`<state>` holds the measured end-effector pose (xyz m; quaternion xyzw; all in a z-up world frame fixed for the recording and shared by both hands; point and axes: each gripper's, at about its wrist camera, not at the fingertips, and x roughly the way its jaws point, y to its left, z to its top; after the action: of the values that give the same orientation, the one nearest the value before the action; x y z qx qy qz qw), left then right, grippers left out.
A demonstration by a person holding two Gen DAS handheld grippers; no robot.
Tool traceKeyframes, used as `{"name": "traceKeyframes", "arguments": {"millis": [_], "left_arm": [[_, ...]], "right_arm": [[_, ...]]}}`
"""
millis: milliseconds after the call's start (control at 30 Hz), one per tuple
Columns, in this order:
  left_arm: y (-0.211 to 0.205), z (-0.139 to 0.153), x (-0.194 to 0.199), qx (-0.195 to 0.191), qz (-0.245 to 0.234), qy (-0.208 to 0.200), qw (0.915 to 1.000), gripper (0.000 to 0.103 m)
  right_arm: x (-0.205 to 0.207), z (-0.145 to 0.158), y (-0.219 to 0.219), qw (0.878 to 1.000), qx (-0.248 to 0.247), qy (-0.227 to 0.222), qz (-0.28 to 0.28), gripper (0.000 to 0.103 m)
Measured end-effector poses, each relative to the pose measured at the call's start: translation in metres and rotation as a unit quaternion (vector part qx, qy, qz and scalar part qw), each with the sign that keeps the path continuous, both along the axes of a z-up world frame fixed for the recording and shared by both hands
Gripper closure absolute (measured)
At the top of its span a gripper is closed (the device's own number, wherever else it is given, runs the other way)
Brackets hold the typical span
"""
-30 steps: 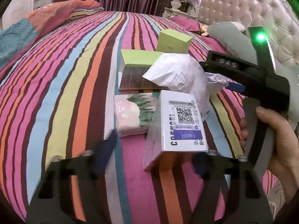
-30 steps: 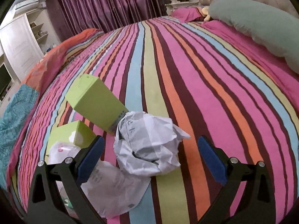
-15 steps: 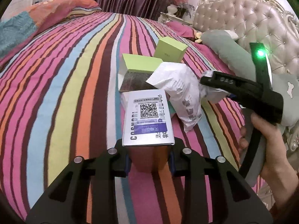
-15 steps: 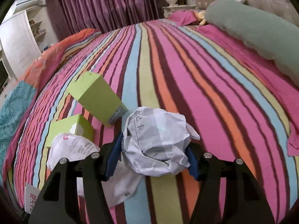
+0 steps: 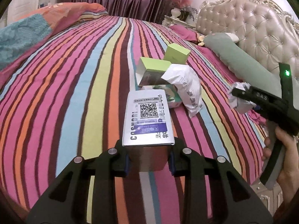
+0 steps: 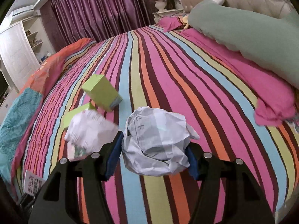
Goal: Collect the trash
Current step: 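Carry the cosmetic box in the left gripper to the wastebasket while the right carries the paper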
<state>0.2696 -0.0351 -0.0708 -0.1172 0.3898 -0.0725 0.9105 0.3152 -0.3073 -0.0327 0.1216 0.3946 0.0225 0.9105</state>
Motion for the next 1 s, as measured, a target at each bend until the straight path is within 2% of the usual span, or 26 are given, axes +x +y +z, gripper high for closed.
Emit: {"name": "traceKeyframes", "arguments": {"millis": [467, 1000], "left_arm": [[0.027, 0.004, -0.069, 0.001, 0.001, 0.003, 1.0, 0.073], [0.047, 0.003, -0.151, 0.041, -0.015, 0.005, 0.999, 0.073]], "right_arm": [[-0.095, 0.011, 0.008, 1.0, 0.026, -0.004, -0.001, 0.045], [-0.184, 0.026, 0.06, 0.997, 0.037, -0.02, 0.064, 0.045]]}}
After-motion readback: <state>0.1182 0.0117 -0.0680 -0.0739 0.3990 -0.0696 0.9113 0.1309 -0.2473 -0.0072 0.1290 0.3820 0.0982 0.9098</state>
